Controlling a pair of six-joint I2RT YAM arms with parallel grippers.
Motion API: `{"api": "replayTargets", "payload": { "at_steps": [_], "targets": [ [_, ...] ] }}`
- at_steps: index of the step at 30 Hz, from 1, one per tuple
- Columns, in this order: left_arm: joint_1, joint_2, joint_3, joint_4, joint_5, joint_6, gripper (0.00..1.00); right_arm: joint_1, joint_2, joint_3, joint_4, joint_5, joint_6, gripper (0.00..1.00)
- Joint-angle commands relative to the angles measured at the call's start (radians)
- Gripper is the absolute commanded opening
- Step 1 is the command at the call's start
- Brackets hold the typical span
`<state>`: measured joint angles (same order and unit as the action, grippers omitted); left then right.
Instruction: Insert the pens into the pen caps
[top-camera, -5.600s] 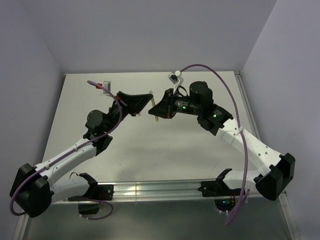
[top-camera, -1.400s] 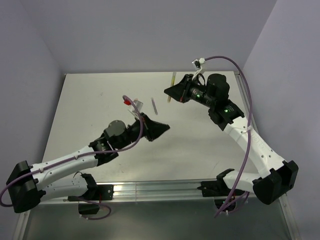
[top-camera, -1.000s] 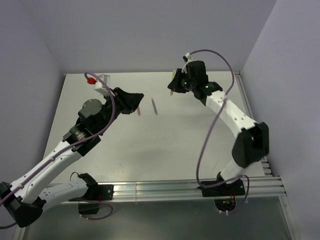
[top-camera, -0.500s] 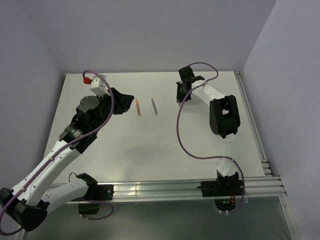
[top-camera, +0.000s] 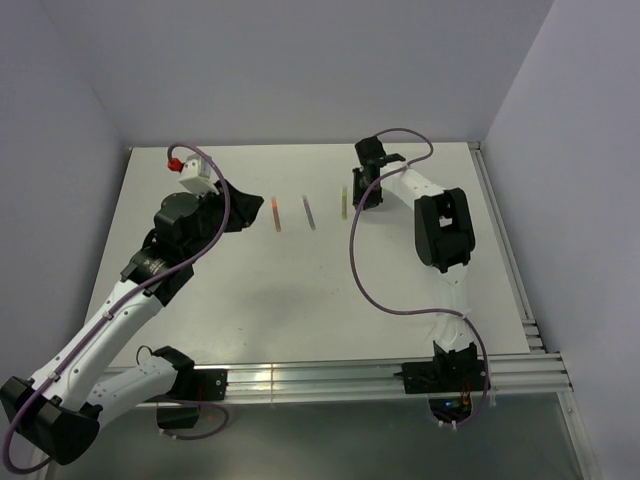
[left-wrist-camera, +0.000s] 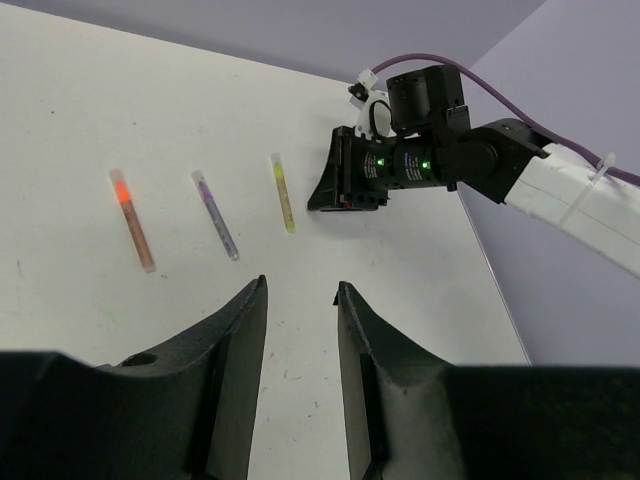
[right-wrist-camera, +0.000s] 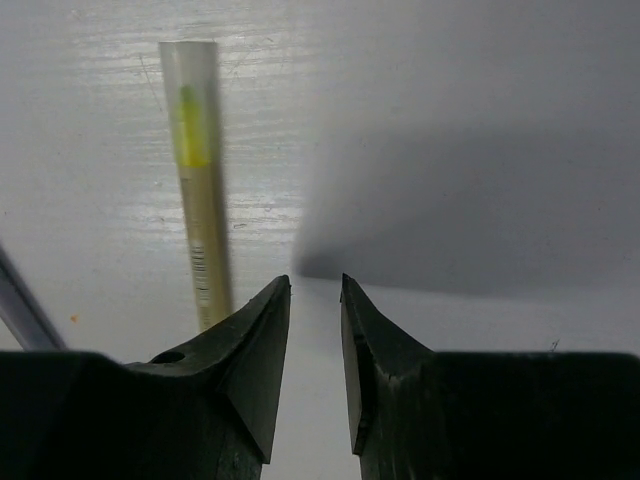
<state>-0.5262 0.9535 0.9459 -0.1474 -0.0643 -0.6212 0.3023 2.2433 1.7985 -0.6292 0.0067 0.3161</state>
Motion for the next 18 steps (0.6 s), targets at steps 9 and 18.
{"api": "replayTargets", "payload": {
  "at_steps": [9,18],
  "targets": [
    [0.018,-0.018,-0.013,0.043,0.026,0.015,0.38,-0.002,-0.037,0.013,0.005,0.042,-0.003,0.36],
    [0.023,-0.012,0.028,-0.007,0.000,0.061,0.40,0.000,-0.440,-0.206,0.149,0.035,0.023,0.54]
  ]
}}
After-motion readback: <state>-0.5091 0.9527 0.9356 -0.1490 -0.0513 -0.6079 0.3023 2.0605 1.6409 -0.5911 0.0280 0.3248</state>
